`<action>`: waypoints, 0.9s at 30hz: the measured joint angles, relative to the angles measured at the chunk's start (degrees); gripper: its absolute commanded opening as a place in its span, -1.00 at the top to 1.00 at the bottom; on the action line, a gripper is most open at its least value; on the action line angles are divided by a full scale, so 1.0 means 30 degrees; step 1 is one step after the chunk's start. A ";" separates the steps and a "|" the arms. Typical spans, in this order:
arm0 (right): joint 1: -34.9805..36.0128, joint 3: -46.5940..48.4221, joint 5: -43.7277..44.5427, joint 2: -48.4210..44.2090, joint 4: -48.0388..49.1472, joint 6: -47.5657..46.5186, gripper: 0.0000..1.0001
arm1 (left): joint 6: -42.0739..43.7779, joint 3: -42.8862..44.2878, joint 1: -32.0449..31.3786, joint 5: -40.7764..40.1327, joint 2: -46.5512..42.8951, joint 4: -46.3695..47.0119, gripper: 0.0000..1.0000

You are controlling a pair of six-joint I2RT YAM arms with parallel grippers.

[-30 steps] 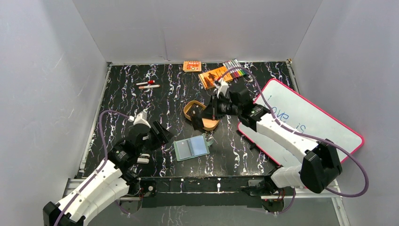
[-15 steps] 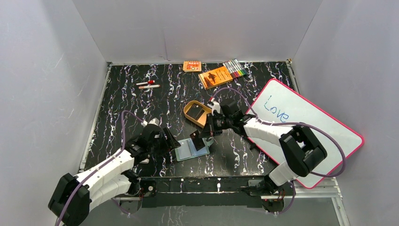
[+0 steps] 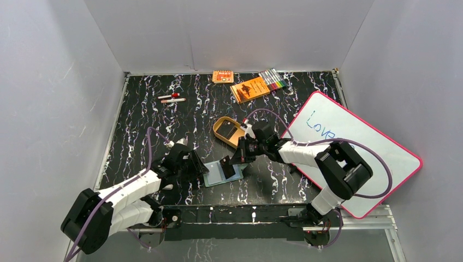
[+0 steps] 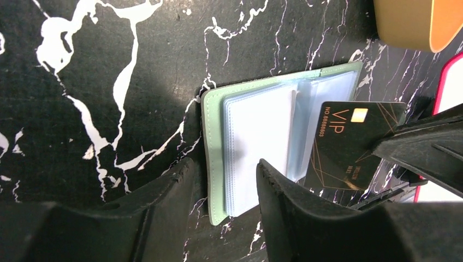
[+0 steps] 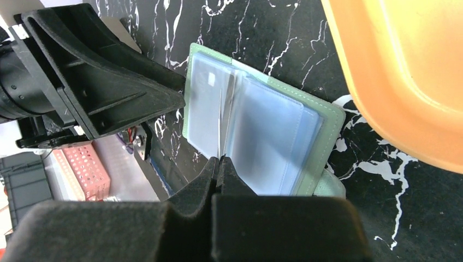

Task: Put the credit cards into the card holder
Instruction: Insert the credit card into the card holder.

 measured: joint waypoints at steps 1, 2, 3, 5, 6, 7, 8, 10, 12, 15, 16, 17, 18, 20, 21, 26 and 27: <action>0.0051 -0.0058 0.0160 0.0022 0.0036 0.0087 1.00 | 0.0029 0.0007 0.0000 0.0000 0.0124 0.0160 0.15; 0.0080 -0.0066 0.0284 0.0044 0.0044 0.0197 1.00 | 0.0051 0.0007 0.0000 0.0015 0.0240 0.0321 0.15; 0.0131 -0.0066 0.0415 0.0109 0.0160 0.0328 1.00 | 0.0073 0.0007 0.0000 0.0007 0.0335 0.0452 0.16; 0.0175 -0.0066 0.0583 0.0240 0.0364 0.0459 1.00 | 0.0080 0.0015 0.0000 0.0015 0.0481 0.0627 0.17; 0.0189 -0.0066 0.0634 0.0335 0.0466 0.0525 1.00 | 0.0087 0.0022 0.0000 0.0015 0.0525 0.0692 0.18; 0.0197 -0.0066 0.0670 0.0423 0.0546 0.0568 1.00 | 0.0095 0.0022 0.0000 0.0015 0.0561 0.0750 0.18; 0.0226 -0.0066 0.0707 0.0525 0.0597 0.0597 1.00 | 0.0109 0.0022 0.0000 0.0015 0.0590 0.0787 0.19; 0.0313 -0.0066 0.0758 0.0707 0.0605 0.0699 1.00 | 0.0160 0.0022 0.0000 0.0015 0.0619 0.0823 0.20; 0.0393 -0.0066 0.0816 0.0852 0.0612 0.0801 1.00 | 0.0219 0.0022 0.0000 0.0007 0.0648 0.0860 0.22; 0.0561 -0.0066 0.0838 0.0940 0.0641 0.0933 1.00 | 0.0233 0.0022 0.0000 0.0007 0.0685 0.0911 0.23; 0.0597 -0.0066 0.0874 0.0947 0.0678 0.0954 1.00 | 0.0233 0.0022 0.0000 0.0007 0.0699 0.0918 0.23; 0.0634 -0.0066 0.0882 0.0947 0.0736 0.1013 1.00 | 0.0233 0.0022 0.0000 0.0015 0.0699 0.0918 0.24; 0.0670 -0.0066 0.0882 0.0947 0.0809 0.1042 1.00 | 0.0240 0.0022 0.0000 0.0007 0.0699 0.0918 0.24; 0.0714 -0.0066 0.0896 0.0947 0.0976 0.1122 1.00 | 0.0233 0.0022 0.0000 0.0007 0.0699 0.0918 0.25; 0.0729 -0.0066 0.0903 0.0947 0.1027 0.1173 1.00 | 0.0233 0.0022 0.0000 0.0007 0.0699 0.0918 0.25; 0.0729 -0.0066 0.1013 0.0954 0.1056 0.1413 1.00 | 0.0233 0.0022 0.0000 0.0007 0.0699 0.0918 0.26; 0.0729 -0.0066 0.1027 0.0962 0.1056 0.1435 1.00 | 0.0233 0.0015 0.0000 0.0007 0.0699 0.0918 0.26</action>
